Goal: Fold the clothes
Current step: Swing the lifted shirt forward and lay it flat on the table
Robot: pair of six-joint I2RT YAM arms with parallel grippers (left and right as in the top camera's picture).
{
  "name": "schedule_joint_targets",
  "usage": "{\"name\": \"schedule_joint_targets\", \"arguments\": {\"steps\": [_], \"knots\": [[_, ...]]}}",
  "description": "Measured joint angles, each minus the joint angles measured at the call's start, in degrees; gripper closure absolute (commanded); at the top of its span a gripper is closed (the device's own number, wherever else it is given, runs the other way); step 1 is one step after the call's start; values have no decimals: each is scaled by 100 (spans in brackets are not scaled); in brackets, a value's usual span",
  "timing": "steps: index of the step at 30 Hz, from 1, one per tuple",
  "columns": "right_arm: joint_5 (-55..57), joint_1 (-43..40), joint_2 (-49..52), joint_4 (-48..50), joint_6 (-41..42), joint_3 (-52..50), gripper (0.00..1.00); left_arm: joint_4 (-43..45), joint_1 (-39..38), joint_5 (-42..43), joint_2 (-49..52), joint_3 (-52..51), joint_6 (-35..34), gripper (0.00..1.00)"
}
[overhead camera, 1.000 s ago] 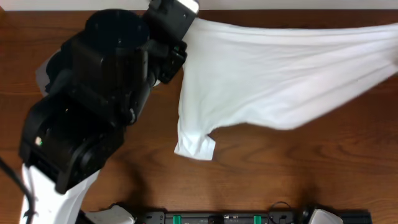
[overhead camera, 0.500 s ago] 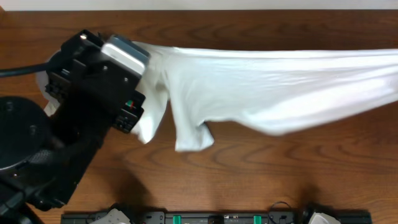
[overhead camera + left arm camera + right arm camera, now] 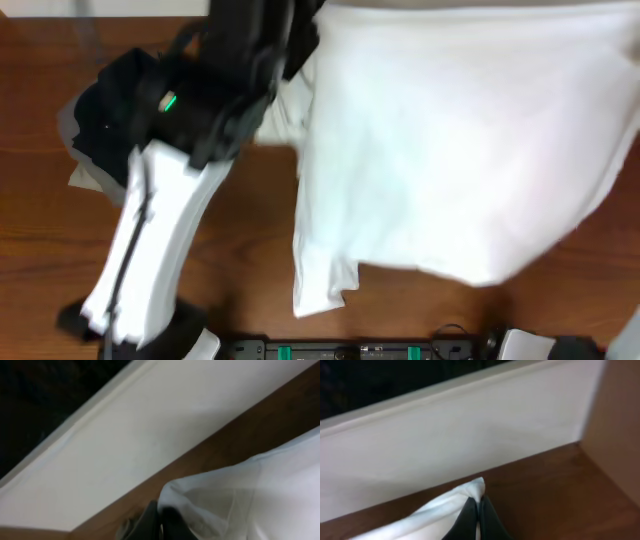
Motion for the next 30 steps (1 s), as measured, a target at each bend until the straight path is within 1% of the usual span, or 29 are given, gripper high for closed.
{"name": "schedule_joint_targets", "arguments": {"steps": [4,7,9,11,13,14,15,18,21,25,26,27,28,30], "knots": [[-319,0,546,953,13,-35,99,1209,260,129,551,-35,533,94],[-426,0,704,1526,17,-52,99,2013,297,144,699,-55,955,94],[-461,-9,693,1716,22,-55,99,2260,273,146,686,7,1126,94],[-470,-31,601,1731,26,-55,99,2192,238,146,632,227,1259,94],[-501,-72,483,1582,22,-55,99,1906,234,149,533,400,1318,94],[-516,-101,417,1462,4,-52,99,1698,234,146,439,463,1351,96],[-520,-129,361,1311,-26,-50,99,1539,234,149,363,487,1362,94],[-553,-173,221,702,-212,-31,99,675,205,151,122,579,1388,94],[-579,-173,179,-111,-461,-15,99,-328,195,155,9,612,1169,94],[-522,-181,201,-1071,-841,-26,99,-1355,208,151,39,610,839,93],[-511,-184,203,-1300,-942,-26,97,-1646,208,153,46,608,754,93],[-507,-184,205,-1521,-1056,-28,92,-1803,212,151,52,608,686,92],[-503,-184,205,-1681,-1143,-28,91,-1978,210,149,52,608,610,92],[-481,-188,205,-1930,-1351,-26,91,-2426,203,149,52,608,487,87]]}}
